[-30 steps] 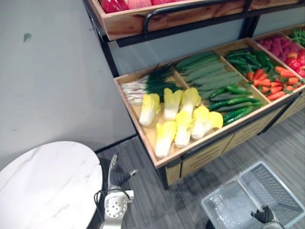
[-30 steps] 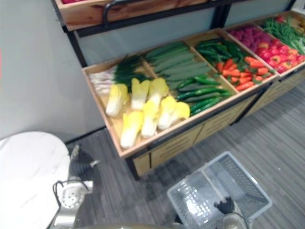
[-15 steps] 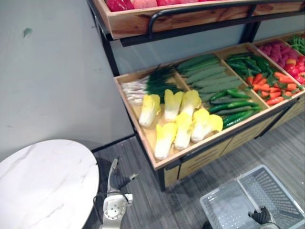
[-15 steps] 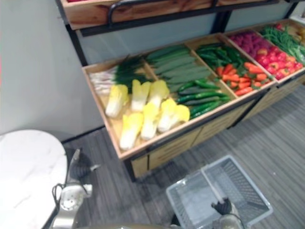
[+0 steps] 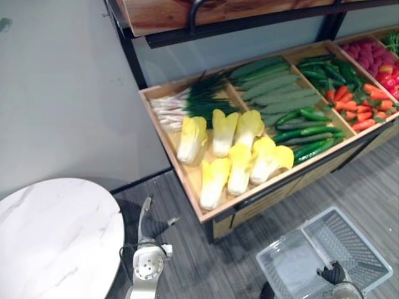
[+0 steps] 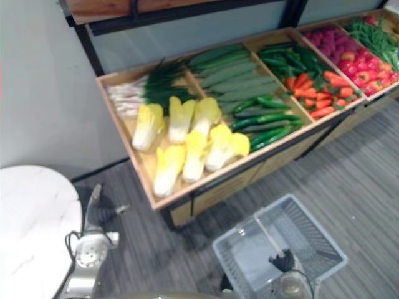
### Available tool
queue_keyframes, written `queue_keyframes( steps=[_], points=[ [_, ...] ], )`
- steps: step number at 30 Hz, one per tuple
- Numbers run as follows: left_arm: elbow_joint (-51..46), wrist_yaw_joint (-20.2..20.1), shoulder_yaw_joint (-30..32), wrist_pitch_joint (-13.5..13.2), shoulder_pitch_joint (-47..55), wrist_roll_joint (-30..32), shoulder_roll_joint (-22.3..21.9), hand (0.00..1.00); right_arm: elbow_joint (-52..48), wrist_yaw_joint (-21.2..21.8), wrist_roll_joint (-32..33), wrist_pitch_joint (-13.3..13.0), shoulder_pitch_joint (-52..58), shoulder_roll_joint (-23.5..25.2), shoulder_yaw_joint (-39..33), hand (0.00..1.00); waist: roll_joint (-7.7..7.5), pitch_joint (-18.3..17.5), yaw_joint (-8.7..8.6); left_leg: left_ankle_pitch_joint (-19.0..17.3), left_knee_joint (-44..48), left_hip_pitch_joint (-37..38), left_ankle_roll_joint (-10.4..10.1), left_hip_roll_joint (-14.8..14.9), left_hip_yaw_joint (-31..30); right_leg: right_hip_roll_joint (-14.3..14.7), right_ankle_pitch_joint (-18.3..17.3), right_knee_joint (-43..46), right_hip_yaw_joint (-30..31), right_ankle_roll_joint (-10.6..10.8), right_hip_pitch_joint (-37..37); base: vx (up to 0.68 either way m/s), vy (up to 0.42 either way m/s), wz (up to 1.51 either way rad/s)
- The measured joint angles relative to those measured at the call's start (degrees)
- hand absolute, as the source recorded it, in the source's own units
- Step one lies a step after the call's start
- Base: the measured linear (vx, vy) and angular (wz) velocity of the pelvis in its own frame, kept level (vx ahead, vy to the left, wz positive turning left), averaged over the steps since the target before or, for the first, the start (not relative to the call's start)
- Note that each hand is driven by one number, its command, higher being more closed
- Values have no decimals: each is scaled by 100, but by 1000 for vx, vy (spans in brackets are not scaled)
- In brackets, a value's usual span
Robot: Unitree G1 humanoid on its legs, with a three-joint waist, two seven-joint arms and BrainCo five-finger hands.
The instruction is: Pick vegetable in the basket
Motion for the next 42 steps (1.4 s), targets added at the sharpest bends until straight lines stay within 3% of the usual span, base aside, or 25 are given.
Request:
queue_keyframes(
  steps=[15, 23, 30, 42],
  points=[
    [-516, 168, -171, 41, 7, 438, -27, 0, 2, -1, -2, -14, -179, 22, 221, 100, -112, 108, -6, -11, -1, 160, -4, -12, 459, 11, 54, -1, 14, -68, -53, -36, -23, -10],
    [145, 346, -172, 236, -292, 410, -25, 0, 2, -1, -10, -4, -177, 23, 252, 100, -101, 102, -87, -31, -9, 179, -38, 75, 738, 142, 53, -1, 223, -138, -226, -24, -46, -17],
    [395, 475, -219, 251, -702, 146, -14, 0, 2, -2, -60, 32, -114, 22, 382, 100, -88, 94, -129, -57, -13, 297, -77, 70, 938, 167, 68, -1, 364, -153, -239, 31, -14, -13],
    [403, 911, -272, 372, -1108, 148, -4, 0, 2, -9, -79, 119, -79, 24, 448, 100, -76, 84, -148, -76, -12, 369, -103, 59, 1044, 169, 80, -1, 409, -167, -227, -8, -28, -4]
  ],
)
